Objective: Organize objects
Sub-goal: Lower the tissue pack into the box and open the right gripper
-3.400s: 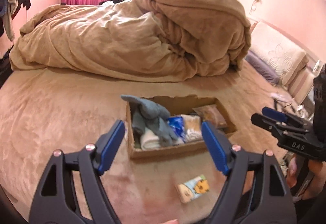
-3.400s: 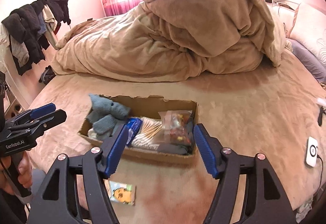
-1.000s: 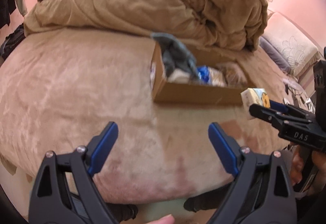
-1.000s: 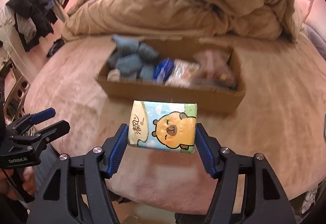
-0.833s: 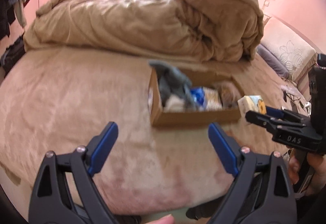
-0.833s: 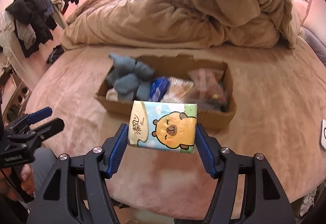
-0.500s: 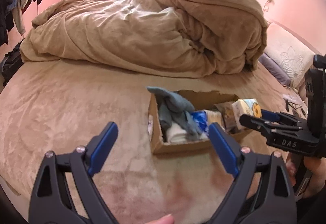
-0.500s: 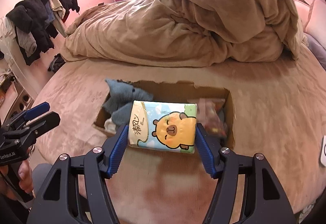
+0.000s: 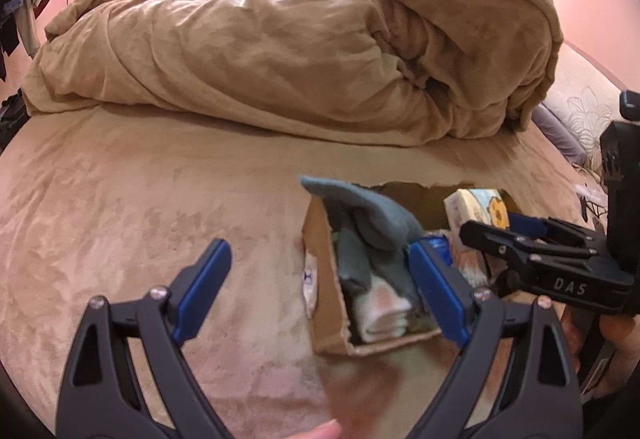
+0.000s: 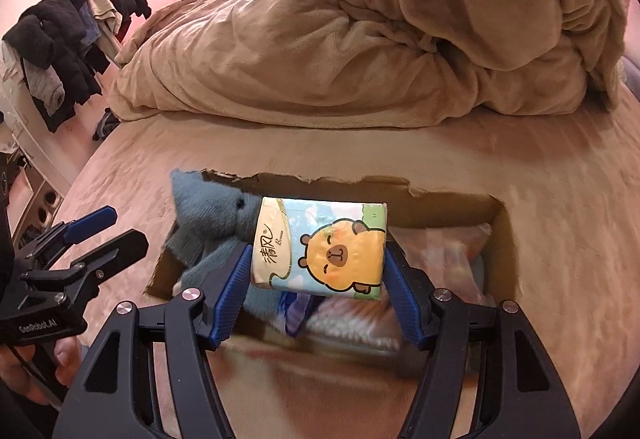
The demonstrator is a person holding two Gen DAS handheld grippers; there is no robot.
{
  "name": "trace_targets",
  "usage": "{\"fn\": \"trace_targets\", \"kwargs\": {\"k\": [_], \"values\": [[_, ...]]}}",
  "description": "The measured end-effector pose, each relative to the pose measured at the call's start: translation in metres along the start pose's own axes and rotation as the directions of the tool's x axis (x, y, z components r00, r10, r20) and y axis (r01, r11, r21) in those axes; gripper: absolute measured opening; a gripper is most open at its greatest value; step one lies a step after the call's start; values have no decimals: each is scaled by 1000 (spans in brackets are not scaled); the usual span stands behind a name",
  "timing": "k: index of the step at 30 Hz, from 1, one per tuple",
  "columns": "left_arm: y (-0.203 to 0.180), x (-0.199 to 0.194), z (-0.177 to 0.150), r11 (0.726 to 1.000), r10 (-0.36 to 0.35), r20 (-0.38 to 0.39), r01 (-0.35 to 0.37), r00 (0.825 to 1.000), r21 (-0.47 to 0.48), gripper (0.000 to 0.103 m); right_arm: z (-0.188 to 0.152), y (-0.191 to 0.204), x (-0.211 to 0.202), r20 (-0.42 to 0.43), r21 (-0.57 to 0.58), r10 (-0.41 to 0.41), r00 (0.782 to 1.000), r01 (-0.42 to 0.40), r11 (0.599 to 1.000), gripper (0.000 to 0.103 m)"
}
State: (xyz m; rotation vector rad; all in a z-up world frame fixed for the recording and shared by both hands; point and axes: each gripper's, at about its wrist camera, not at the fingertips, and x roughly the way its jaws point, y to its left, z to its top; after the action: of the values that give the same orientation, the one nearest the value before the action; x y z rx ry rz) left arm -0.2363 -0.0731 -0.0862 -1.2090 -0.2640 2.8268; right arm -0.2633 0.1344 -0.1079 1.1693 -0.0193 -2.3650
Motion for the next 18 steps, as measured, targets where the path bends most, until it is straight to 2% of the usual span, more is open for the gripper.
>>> {"fn": "trace_targets", "kwargs": {"k": [8,11,18], "values": [[6,6,-3,1000,6,-6,-6,1000,-25,92,7,-1,19,-9,-3,-21,1000,21,1000,71],[7,-3,-4,999,10,-3,-10,1000,-32,92,6,0,15,3,-6,-26,1000,26,1000,79],[2,-36,-5,999,14,29,-13,999,-30,92,4,9,-8,23,-16,-28,999,28,999,79]]}}
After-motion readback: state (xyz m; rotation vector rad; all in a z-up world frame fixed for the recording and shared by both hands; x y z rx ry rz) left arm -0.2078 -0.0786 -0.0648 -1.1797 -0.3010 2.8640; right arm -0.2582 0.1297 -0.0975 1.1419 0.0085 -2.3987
